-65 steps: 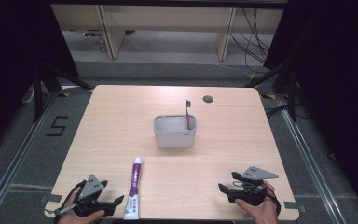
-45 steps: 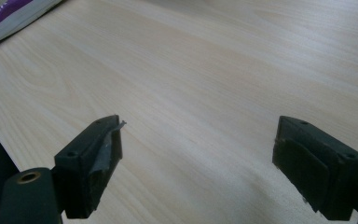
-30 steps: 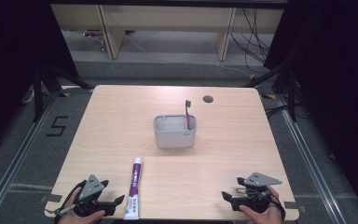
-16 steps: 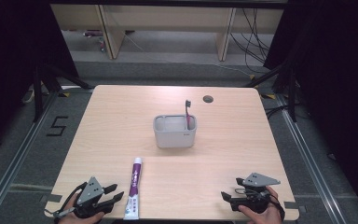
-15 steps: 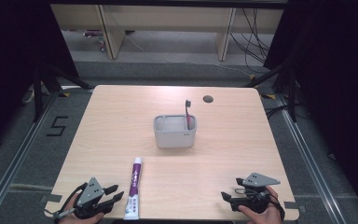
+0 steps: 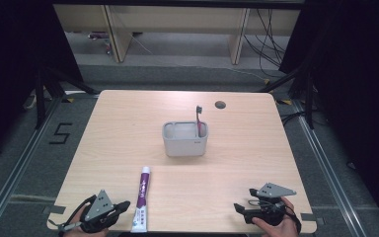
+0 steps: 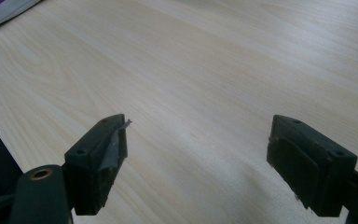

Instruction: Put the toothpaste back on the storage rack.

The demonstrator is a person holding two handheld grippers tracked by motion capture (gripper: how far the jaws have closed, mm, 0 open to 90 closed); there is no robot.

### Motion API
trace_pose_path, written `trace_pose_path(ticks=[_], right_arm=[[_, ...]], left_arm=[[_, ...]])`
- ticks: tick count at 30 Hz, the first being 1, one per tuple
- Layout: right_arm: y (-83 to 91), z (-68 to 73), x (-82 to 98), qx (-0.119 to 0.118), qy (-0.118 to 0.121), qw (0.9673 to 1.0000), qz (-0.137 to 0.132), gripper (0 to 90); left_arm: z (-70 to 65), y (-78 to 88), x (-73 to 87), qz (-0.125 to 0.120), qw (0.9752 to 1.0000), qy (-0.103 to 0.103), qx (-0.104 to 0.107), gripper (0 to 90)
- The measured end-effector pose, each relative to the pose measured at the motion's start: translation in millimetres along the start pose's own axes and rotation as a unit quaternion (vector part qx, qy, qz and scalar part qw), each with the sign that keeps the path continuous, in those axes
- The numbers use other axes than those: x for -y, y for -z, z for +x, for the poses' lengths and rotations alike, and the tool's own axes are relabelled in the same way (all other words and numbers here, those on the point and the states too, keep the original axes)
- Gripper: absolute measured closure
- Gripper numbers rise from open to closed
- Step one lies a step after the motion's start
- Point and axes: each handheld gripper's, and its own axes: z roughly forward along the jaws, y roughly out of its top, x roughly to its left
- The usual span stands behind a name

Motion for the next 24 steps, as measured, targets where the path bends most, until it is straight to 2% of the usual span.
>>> trace_pose_path(ticks=[3, 5, 9, 11, 12, 13, 15, 16, 17, 18, 20, 22, 23, 24], right_arm=[[0.4, -0.1, 0.0, 0.003, 0.003, 1.0000, 0.003, 20.7], [-0.3, -0.2, 0.1, 0.000, 0.002, 1.0000, 0.003, 20.7], [-0.4, 0.0, 0.1, -0.001, 0.001, 1.0000, 0.002, 20.7], [-0.7, 0.3, 0.1, -0.001, 0.001, 1.0000, 0.002, 20.8], [-0.6, 1.2, 0.2, -0.004, -0.005, 1.0000, 0.004, 20.8], [-0.6, 1.2, 0.2, -0.004, -0.005, 1.0000, 0.004, 20.8], [-0.9, 1.3, 0.3, -0.005, -0.006, 1.0000, 0.005, 20.9], [-1.3, 0.7, 0.3, -0.005, -0.003, 1.0000, 0.003, 20.8], [-1.3, -0.1, 0.3, -0.004, 0.002, 1.0000, 0.002, 20.9], [-1.4, -0.2, 0.3, -0.004, 0.002, 1.0000, 0.002, 20.9], [-1.5, -0.4, 0.4, -0.004, 0.002, 1.0000, 0.002, 20.8], [-1.5, -0.4, 0.5, -0.004, 0.002, 1.0000, 0.002, 20.9], [-1.8, 1.1, 0.8, -0.008, -0.009, 0.9999, 0.002, 20.9], [-1.5, -0.4, 0.5, -0.004, 0.002, 1.0000, 0.002, 20.9]], left_arm=[[0.8, -1.0, 0.5, 0.003, 1.0000, -0.005, 0.002, 89.5], [3.2, -0.3, 0.5, 0.019, 0.9997, -0.017, 0.004, 89.5], [2.9, -3.0, 1.8, 0.026, 0.9995, -0.018, 0.002, 89.5], [4.3, -3.7, 1.4, 0.036, 0.9989, -0.031, 0.003, 89.5], [2.6, -5.8, 2.0, 0.025, 0.9994, -0.023, 0.004, 89.5], [2.6, -5.8, 2.0, 0.025, 0.9994, -0.023, 0.004, 89.5], [1.9, -7.6, 1.4, 0.027, 0.9993, -0.024, 0.009, 89.5], [2.2, -7.6, 0.3, 0.036, 0.9988, -0.033, 0.006, 89.5], [0.5, -8.4, 0.3, 0.033, 0.9990, -0.026, 0.012, 89.5], [-1.5, -11.3, 0.6, 0.030, 0.9990, -0.030, 0.017, 89.5], [-1.7, -12.3, 0.1, 0.037, 0.9985, -0.038, 0.014, 89.5], [-2.4, -12.5, 0.1, 0.038, 0.9985, -0.037, 0.014, 89.5], [-2.3, -12.6, -0.1, 0.038, 0.9985, -0.037, 0.015, 89.5], [-2.1, -12.9, -0.3, 0.038, 0.9984, -0.039, 0.015, 89.5]])
